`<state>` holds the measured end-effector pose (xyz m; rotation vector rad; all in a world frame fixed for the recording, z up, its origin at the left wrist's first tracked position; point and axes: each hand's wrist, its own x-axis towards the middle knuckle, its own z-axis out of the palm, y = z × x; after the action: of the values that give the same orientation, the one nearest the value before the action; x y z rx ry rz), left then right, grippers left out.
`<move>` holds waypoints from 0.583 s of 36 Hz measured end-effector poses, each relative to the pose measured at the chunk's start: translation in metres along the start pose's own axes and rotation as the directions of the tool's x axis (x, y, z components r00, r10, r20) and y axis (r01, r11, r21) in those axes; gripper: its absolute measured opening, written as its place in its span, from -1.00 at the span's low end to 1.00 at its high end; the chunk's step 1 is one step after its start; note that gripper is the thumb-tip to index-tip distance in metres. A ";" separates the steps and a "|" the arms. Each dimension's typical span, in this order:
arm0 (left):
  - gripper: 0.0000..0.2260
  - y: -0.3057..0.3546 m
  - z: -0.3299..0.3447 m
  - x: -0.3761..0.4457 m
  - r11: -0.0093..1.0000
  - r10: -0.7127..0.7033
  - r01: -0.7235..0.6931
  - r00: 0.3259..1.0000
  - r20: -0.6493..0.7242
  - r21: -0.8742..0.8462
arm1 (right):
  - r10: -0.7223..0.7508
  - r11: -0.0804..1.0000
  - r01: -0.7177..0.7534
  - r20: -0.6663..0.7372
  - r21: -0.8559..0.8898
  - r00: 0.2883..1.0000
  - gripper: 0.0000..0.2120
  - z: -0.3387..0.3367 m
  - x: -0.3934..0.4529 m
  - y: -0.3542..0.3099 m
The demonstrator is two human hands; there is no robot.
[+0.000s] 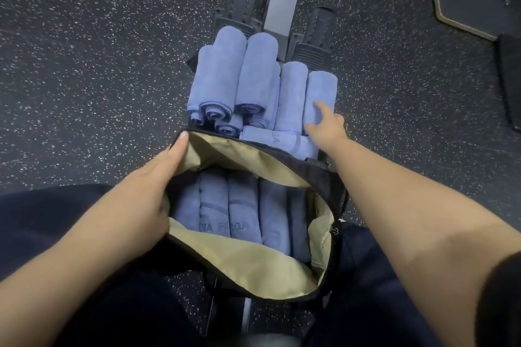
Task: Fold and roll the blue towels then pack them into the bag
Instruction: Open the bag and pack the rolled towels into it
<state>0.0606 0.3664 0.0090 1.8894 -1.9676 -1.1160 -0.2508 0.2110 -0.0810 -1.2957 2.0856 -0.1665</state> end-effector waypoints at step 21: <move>-0.02 0.000 0.000 0.002 1.000 0.014 -0.014 1.000 0.020 0.013 | -0.050 0.995 0.055 -0.058 0.089 0.997 -0.35 -0.009 -0.011 0.002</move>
<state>0.0602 0.3640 0.0085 1.8751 -2.0009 -1.1253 -0.2540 0.2193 -0.0696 -1.3060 2.0668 -0.3198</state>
